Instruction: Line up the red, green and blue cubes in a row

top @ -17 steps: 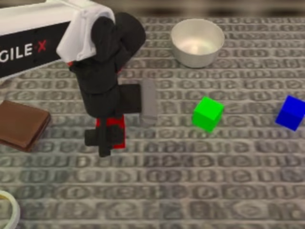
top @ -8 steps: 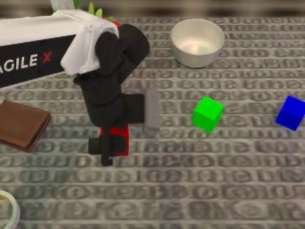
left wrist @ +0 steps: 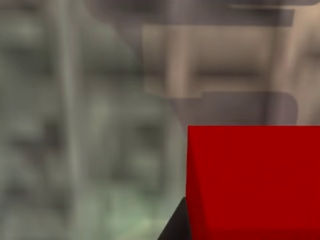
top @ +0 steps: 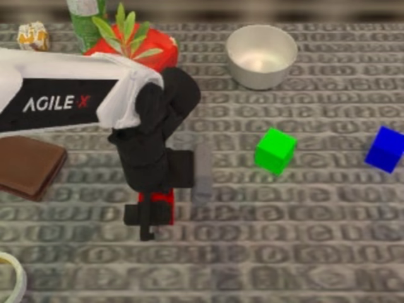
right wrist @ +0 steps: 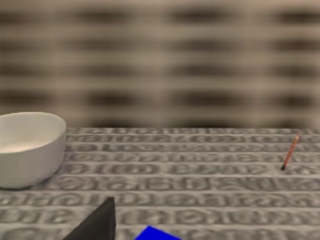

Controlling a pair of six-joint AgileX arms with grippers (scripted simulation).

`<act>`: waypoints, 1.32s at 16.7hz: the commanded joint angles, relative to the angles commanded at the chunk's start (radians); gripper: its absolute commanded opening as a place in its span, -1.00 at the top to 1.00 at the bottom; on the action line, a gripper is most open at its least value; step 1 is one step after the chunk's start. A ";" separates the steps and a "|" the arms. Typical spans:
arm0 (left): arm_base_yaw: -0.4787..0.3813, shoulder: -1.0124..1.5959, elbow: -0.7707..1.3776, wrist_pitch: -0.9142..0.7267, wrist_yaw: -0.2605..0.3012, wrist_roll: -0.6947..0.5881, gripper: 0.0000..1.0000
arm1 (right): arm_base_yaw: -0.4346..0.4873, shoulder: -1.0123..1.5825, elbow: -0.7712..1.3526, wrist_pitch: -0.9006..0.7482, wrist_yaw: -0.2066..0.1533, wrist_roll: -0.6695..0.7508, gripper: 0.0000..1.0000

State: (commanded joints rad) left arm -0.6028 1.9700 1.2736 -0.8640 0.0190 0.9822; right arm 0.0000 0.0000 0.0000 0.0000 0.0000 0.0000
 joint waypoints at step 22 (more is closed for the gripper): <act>0.000 0.000 0.000 0.000 0.000 0.000 -1.00 | 0.000 0.000 0.000 0.000 0.000 0.000 -1.00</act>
State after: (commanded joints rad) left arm -0.6028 1.9700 1.2736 -0.8640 0.0190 0.9822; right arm 0.0000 0.0000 0.0000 0.0000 0.0000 0.0000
